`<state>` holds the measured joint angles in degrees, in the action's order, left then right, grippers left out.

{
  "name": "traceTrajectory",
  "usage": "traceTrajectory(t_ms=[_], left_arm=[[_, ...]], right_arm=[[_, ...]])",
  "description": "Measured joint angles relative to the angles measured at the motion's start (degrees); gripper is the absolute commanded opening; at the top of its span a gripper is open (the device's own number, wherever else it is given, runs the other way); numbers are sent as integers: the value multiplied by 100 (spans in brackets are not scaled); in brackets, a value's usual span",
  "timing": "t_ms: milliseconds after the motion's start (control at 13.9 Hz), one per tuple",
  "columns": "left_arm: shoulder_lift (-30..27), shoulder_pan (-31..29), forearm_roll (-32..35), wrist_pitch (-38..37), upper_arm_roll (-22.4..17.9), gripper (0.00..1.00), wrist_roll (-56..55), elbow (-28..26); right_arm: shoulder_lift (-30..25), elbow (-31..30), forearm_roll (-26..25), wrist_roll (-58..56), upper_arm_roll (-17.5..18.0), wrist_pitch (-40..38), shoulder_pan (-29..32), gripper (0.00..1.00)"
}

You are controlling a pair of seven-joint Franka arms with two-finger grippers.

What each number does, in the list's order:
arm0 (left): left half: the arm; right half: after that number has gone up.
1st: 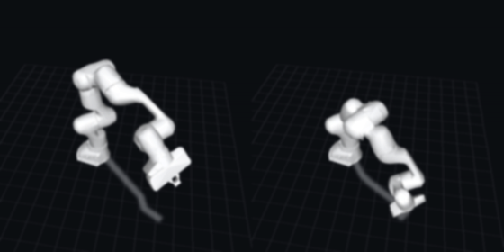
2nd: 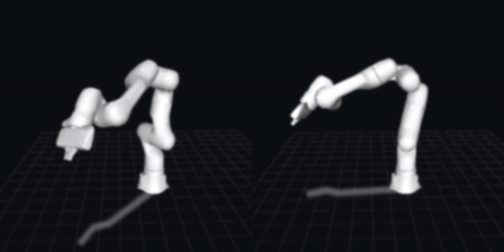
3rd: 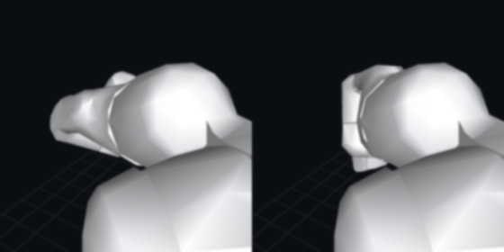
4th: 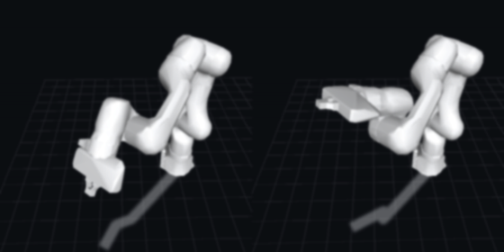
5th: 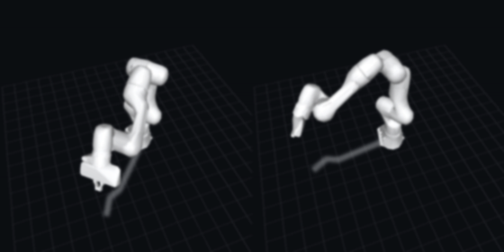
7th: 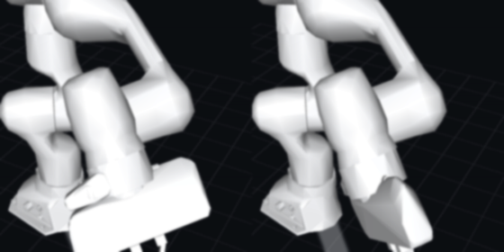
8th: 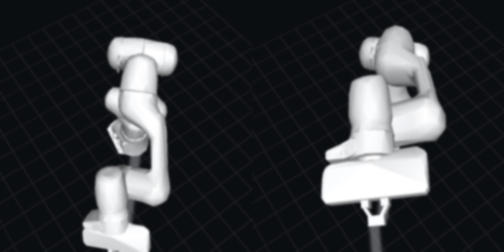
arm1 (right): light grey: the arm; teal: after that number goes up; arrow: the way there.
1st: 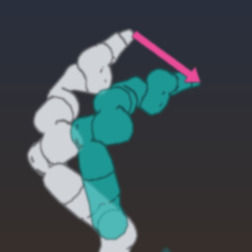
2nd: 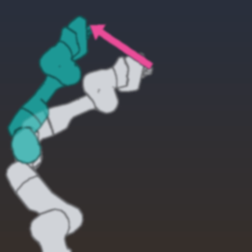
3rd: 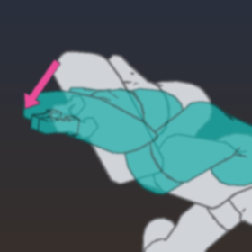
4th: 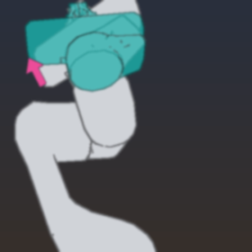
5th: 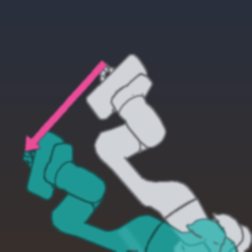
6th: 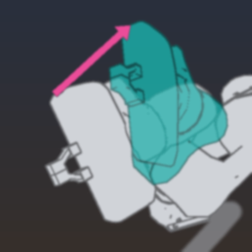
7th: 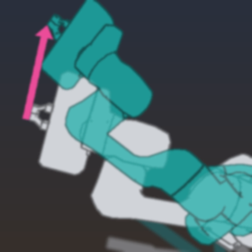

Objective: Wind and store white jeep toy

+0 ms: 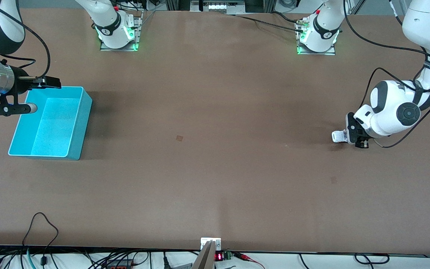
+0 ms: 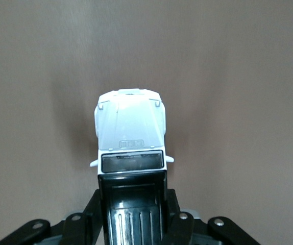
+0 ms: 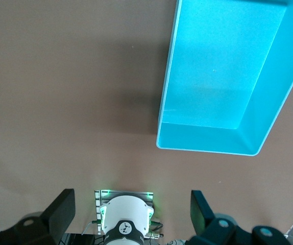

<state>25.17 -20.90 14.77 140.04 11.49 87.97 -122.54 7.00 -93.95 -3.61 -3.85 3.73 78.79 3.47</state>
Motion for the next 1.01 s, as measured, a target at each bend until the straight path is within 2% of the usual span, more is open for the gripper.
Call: traceTrajectory(t_ms=[431, 1006], left_arm=[[54, -315, 85, 34, 7, 23, 475, 72], [137, -676, 445, 75, 18, 22, 617, 192]], right_arm=[[0, 5, 123, 1, 0, 27, 8, 100], [0, 37, 276, 3, -3, 688, 162, 100]])
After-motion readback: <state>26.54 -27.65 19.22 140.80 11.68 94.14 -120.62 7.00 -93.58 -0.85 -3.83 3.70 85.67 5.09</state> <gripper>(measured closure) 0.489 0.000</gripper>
